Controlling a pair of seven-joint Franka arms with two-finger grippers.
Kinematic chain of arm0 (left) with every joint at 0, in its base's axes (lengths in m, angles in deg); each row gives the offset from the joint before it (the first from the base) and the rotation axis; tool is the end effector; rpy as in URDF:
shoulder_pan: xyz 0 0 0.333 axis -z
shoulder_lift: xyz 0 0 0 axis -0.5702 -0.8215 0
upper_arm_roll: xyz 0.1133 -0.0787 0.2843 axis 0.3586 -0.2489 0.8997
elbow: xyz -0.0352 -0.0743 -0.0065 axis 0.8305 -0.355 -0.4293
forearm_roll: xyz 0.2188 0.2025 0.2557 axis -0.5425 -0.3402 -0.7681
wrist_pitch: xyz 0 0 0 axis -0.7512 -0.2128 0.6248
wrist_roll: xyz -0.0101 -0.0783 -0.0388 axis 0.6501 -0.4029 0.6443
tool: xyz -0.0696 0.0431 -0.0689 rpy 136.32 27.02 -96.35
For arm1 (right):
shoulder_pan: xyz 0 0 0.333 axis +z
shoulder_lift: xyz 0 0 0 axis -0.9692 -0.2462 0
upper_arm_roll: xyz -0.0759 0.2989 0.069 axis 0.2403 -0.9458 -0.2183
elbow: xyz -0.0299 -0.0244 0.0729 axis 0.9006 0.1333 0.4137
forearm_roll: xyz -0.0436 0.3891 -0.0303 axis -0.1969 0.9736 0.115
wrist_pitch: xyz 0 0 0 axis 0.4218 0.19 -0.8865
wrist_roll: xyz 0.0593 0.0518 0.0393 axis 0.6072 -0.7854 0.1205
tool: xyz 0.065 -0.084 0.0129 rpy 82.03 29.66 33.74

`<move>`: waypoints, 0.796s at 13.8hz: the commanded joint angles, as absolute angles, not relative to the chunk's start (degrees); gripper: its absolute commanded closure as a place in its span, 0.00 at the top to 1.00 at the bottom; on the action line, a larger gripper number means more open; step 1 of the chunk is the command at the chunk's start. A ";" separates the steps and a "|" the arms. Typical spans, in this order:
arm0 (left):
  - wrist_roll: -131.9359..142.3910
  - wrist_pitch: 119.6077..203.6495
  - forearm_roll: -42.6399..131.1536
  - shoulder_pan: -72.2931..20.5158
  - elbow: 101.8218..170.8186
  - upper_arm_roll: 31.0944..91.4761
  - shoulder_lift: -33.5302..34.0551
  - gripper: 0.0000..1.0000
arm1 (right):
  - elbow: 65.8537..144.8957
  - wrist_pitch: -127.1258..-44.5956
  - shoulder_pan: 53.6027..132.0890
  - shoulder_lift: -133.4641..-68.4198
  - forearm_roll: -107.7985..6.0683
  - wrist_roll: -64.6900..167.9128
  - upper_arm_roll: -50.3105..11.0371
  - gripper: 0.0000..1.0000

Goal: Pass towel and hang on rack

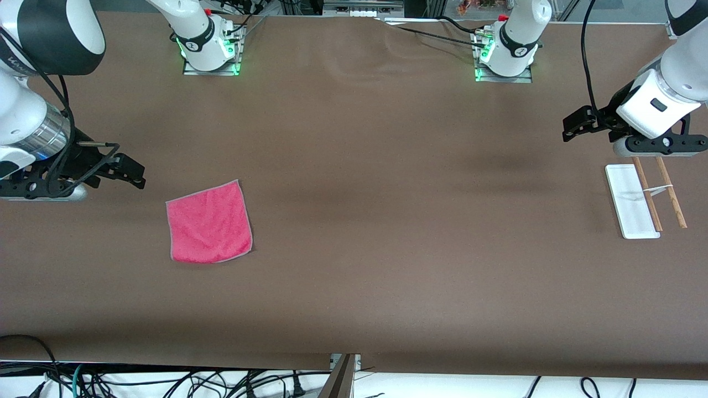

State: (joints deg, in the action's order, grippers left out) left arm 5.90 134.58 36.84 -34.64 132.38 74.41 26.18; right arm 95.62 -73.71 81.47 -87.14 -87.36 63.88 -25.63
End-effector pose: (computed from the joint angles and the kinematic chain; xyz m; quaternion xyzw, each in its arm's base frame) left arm 0.5457 -0.0532 0.5813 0.9986 0.0172 -0.0487 0.0084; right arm 0.6192 0.0683 0.5537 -0.9992 0.0093 -0.0380 0.0092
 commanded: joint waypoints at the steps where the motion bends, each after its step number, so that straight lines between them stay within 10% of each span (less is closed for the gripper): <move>1: 4.75 133.50 35.79 -34.68 130.74 74.25 25.62 1.00 | 97.30 -72.72 81.20 -85.05 -86.65 65.16 -25.88 1.00; 11: 4.84 133.32 35.44 -34.59 130.74 73.99 25.71 1.00 | 96.53 -73.34 81.64 -85.30 -87.54 64.73 -25.88 1.00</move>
State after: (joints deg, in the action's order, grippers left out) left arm 5.90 134.57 36.67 -34.63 132.37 74.27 26.18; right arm 95.86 -73.28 81.64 -86.47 -87.37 64.12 -25.63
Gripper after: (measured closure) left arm 0.000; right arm 0.000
